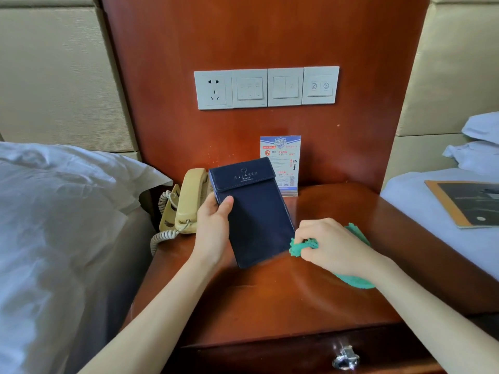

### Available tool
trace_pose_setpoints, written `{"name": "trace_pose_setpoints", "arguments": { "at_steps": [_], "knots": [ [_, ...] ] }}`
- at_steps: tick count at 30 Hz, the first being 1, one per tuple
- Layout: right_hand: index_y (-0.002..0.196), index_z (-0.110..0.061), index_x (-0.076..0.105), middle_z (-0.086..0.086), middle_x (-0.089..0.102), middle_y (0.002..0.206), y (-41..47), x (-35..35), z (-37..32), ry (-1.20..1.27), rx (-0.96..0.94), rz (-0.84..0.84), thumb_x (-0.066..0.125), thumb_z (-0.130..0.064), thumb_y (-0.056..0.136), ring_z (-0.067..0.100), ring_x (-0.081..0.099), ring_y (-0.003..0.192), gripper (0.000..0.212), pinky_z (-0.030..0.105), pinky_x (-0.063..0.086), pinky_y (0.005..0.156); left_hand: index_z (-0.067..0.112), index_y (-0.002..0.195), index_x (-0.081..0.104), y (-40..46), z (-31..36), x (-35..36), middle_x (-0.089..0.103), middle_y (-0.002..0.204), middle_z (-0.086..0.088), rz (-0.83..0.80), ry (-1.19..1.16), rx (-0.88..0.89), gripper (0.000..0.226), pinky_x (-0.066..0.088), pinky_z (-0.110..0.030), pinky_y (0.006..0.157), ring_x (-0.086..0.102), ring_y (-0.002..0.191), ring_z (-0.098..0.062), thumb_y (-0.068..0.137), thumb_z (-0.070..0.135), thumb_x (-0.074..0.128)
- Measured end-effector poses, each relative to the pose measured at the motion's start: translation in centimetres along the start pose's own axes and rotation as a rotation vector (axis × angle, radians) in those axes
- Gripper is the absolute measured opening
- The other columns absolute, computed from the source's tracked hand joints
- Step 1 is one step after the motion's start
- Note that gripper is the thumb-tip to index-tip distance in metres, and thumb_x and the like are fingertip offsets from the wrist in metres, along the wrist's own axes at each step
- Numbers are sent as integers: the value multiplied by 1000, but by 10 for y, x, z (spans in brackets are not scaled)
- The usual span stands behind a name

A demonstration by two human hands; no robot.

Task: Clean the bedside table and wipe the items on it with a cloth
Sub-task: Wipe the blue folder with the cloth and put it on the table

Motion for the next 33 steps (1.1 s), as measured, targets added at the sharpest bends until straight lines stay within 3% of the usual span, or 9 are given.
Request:
{"name": "trace_pose_setpoints", "arguments": {
  "at_steps": [5, 9, 13, 16, 18, 22, 25, 29, 33],
  "knots": [
    [85, -36, 67, -16, 63, 90, -2, -29, 38, 66, 150, -322, 66, -42, 79, 3, 58, 88, 9, 27, 49, 78, 16, 115, 64, 10, -2, 10, 74, 103, 1, 23, -70, -71, 24, 55, -28, 75, 68, 93, -14, 100, 15, 46],
    [106, -37, 65, -17, 68, 105, 6, -46, 58, 485, 276, -281, 63, -53, 82, 2, 64, 96, 29, 25, 51, 87, 15, 115, 62, 26, -13, 38, 70, 108, -4, 64, -97, -187, 21, 53, -36, 80, 65, 96, -21, 98, 18, 50],
    [120, -11, 61, 7, 68, 117, 21, -44, 80, 946, 393, -130, 55, -18, 96, 22, 65, 103, 26, 36, 48, 89, 17, 102, 60, 43, -25, 86, 68, 97, -3, 6, -130, -291, 14, 51, -32, 63, 63, 83, -17, 100, 16, 47],
    [112, 1, 62, 17, 67, 112, 27, -46, 97, 1079, 517, 0, 55, 0, 92, 28, 65, 101, 21, 39, 51, 89, 14, 117, 55, 54, -31, 115, 64, 99, -3, -74, -80, -354, 20, 50, -35, 72, 60, 89, -20, 101, 13, 43],
    [101, 3, 63, 19, 68, 102, 27, -47, 109, 1092, 596, 60, 56, 4, 90, 27, 65, 90, 14, 36, 55, 77, 11, 114, 52, 56, -35, 122, 58, 97, -8, -162, 72, -396, 17, 50, -35, 75, 57, 89, -22, 101, 9, 42],
    [101, 6, 59, 16, 66, 89, 20, -37, 127, 1050, 753, 111, 57, 5, 90, 22, 65, 73, 12, 28, 54, 58, 7, 81, 54, 40, -39, 117, 58, 73, -8, -389, 451, -412, 20, 51, -20, 45, 64, 54, -15, 96, 0, 45],
    [111, 6, 59, 13, 68, 87, 17, -23, 130, 944, 788, 50, 63, -1, 88, 19, 66, 71, 24, 23, 54, 55, 2, 92, 56, 33, -49, 108, 60, 84, -12, -438, 607, -386, 10, 56, -26, 59, 64, 70, -21, 94, -3, 48],
    [111, 2, 60, 11, 63, 106, 26, -12, 126, 790, 751, 13, 71, -9, 84, 14, 61, 84, 31, 17, 50, 58, -3, 84, 60, 36, -43, 93, 57, 75, -15, -424, 961, -193, 11, 52, -22, 50, 59, 53, -18, 89, 4, 54],
    [93, -4, 64, 5, 52, 74, 31, -18, 120, 515, 696, -57, 71, -24, 84, 12, 47, 54, 24, 22, 37, 51, 2, 96, 60, 31, -33, 95, 67, 102, -21, -437, 1192, -48, 13, 57, -39, 80, 68, 86, -34, 88, 12, 57]
  ]
}}
Point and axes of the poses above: each hand's wrist, its own y-axis towards the middle knuckle, its own x-axis out of the palm, z = x × y, the point moved 7 cm from there along y, towards the middle knuckle
